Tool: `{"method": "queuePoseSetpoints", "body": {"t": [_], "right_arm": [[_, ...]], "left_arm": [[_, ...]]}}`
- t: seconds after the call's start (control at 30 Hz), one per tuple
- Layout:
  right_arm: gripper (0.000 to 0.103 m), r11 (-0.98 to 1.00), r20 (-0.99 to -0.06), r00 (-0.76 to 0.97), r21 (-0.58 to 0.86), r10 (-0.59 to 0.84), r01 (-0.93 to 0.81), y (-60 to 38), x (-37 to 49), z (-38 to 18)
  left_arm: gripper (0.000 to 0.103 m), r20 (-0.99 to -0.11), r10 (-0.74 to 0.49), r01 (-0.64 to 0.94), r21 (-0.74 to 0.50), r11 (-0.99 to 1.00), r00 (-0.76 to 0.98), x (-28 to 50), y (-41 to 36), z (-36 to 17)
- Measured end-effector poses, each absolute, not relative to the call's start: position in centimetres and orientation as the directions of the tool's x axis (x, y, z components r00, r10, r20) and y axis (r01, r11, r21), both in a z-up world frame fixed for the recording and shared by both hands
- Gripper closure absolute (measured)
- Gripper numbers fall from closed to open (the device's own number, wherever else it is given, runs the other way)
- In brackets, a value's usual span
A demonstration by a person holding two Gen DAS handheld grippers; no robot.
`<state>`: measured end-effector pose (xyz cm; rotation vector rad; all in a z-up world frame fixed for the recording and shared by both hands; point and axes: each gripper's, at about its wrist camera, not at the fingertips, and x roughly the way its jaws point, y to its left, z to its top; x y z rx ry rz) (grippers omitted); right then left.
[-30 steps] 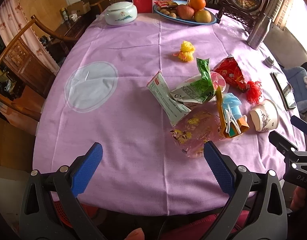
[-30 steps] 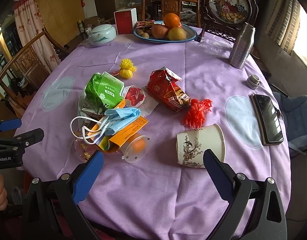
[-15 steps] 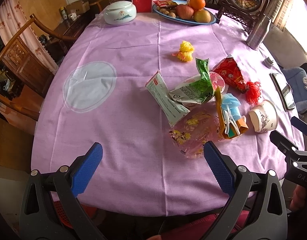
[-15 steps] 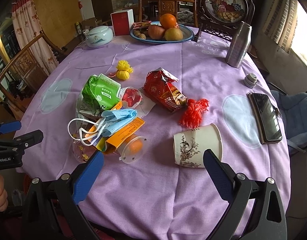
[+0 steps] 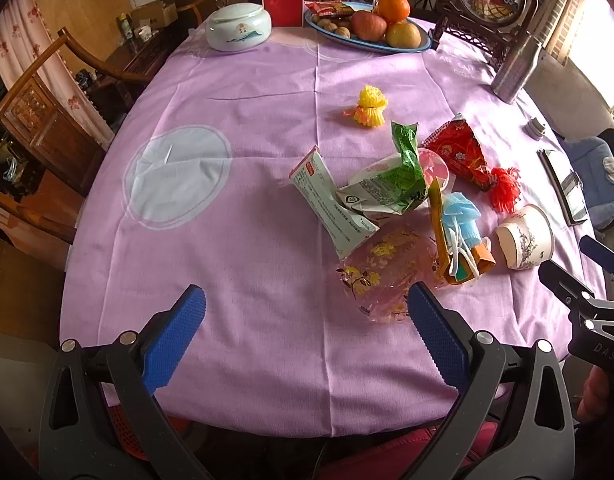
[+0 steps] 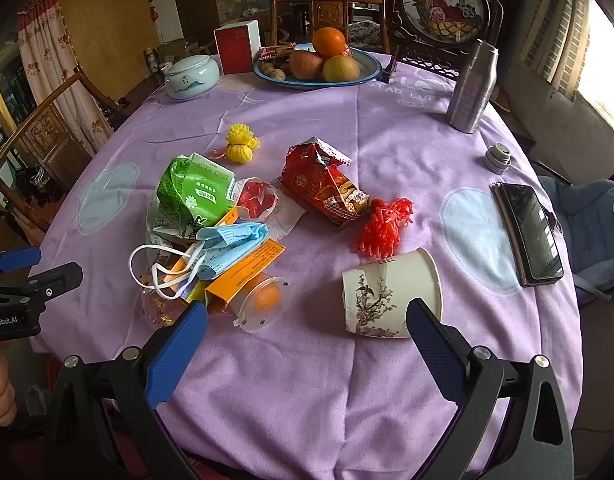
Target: Collect trash
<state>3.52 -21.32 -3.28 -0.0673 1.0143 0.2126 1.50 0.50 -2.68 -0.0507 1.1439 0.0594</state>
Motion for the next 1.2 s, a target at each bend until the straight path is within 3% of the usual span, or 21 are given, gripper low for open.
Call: {"method": "queuePoseSetpoints", "body": {"t": [0.77, 1.2], "right_arm": [[0.005, 0.981, -0.874, 0.459, 0.088, 0.16, -0.175, -21.4, 3.6, -4.1], [0.005, 0.995, -0.864, 0.494, 0.102, 0.095, -0.013, -21.4, 1.3, -4.0]], "left_arm": [[0.006, -0.931, 0.013, -0.041, -0.002, 0.999, 0.366, 1.8, 0.2, -3.8], [0.006, -0.943, -0.041, 0.022, -0.036, 0.999, 0.329, 1.3, 3.0, -4.6]]}}
